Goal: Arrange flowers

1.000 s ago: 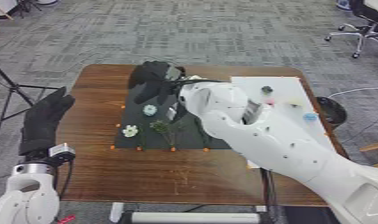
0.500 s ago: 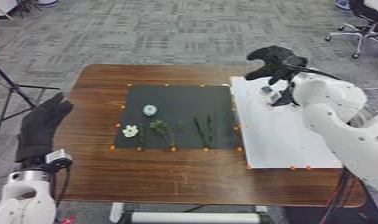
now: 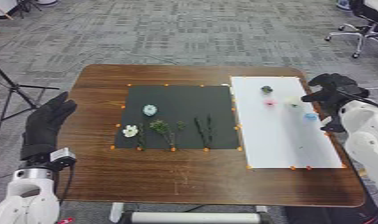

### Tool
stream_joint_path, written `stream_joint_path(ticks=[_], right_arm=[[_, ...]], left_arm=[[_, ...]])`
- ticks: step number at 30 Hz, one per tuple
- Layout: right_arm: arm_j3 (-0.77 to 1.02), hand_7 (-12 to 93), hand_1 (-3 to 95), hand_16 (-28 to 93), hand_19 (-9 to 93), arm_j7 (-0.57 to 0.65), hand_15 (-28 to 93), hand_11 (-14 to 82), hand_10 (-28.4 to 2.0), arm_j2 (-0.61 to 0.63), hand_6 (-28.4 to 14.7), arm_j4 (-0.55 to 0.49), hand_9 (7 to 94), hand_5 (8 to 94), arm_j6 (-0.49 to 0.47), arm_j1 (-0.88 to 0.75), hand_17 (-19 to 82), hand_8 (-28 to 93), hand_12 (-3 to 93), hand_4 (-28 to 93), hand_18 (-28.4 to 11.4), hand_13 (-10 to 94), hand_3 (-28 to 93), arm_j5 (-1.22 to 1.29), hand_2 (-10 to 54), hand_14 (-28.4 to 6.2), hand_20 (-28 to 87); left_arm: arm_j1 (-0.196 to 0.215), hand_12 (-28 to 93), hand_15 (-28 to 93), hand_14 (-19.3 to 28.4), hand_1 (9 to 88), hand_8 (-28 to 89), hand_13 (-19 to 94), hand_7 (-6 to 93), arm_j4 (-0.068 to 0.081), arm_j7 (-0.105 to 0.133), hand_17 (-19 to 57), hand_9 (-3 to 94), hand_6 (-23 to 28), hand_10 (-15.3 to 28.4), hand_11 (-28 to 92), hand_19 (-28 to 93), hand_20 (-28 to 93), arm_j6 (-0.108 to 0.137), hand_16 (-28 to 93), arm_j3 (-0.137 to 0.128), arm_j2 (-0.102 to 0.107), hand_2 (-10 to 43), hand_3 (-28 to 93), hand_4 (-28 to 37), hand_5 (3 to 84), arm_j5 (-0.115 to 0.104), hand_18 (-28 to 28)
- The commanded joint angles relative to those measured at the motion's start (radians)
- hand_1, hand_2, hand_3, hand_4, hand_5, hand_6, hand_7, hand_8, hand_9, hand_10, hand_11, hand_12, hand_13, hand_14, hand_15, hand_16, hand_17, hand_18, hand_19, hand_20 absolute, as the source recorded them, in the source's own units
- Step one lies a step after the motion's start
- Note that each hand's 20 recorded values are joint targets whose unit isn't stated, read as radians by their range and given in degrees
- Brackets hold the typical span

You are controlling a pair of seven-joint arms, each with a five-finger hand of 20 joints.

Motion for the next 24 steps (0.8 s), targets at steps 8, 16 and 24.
stream_joint_path(ticks=[8,16,24], right_arm=[[0.026,13,33.0,28,64,-0.006,44,8.0,-15.1,-0.018,-2.5,0.053,52.9,50.1,-0.034,-0.105,27,-6,18.2,-17,-22.3,61,69,-0.058,-9.5,-14.4,51],[-0.049,18,43.0,30,67,-0.030,47,16.1,-12.9,-0.013,1.2,0.105,66.4,58.0,0.167,-0.109,31,-9,18.8,-19,-21.1,67,70,-0.108,-9.5,-11.7,52],[-0.099,21,57.1,32,71,-0.040,50,9.8,-9.7,0.005,2.9,0.127,83.3,71.9,0.285,-0.099,35,4,31.6,-20,-20.8,73,59,-0.130,-9.5,-9.2,55]], left_arm=[[0.025,12,14,15.8,14.8,-7,37,11.0,-0.017,0.001,3.9,45.0,1.5,13.2,17,6,16,0.006,2,-0.014,-0.018,-2.9,73,-28.3,44.3,-0.001,11.5],[0.028,12,15,15.9,14.8,-7,37,11.1,-0.019,0.002,3.9,44.9,1.5,13.2,17,6,16,0.010,2,-0.012,-0.024,-2.8,73,-28.3,44.4,-0.004,11.5],[0.027,12,15,15.9,14.7,-7,37,10.9,-0.020,0.001,3.9,45.0,1.6,13.1,17,6,16,0.008,2,-0.015,-0.020,-2.8,73,-28.3,44.5,-0.006,11.5]])
